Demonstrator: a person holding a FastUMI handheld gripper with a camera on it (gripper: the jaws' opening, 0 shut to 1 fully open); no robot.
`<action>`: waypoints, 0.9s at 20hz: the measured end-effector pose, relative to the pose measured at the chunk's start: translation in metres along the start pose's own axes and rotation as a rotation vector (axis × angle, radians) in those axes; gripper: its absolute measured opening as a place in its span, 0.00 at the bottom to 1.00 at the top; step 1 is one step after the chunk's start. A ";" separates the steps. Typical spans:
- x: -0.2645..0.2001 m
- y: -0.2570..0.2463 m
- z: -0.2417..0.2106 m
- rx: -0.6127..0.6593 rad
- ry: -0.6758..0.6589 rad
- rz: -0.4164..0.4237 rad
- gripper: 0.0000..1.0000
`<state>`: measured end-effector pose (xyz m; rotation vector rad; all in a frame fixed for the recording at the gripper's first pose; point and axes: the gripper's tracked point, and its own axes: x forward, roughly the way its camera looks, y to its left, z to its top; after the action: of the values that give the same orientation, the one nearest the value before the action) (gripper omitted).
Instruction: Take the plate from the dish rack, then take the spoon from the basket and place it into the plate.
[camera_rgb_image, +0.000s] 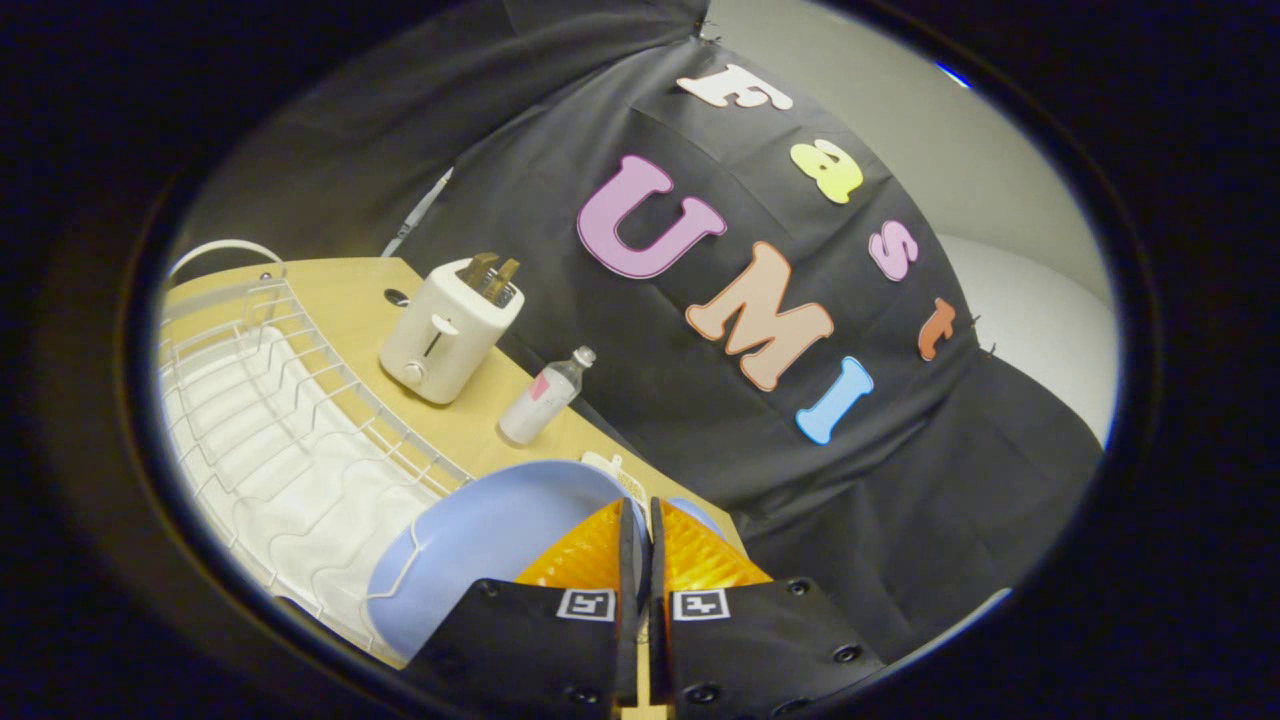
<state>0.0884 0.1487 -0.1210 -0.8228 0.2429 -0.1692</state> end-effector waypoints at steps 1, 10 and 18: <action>-0.001 -0.002 0.005 -0.005 -0.007 0.000 0.07; -0.007 -0.007 0.050 -0.149 -0.097 -0.006 0.07; -0.013 -0.043 0.061 -0.052 -0.097 0.008 0.06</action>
<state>0.0910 0.1664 -0.0473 -0.8792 0.1599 -0.1160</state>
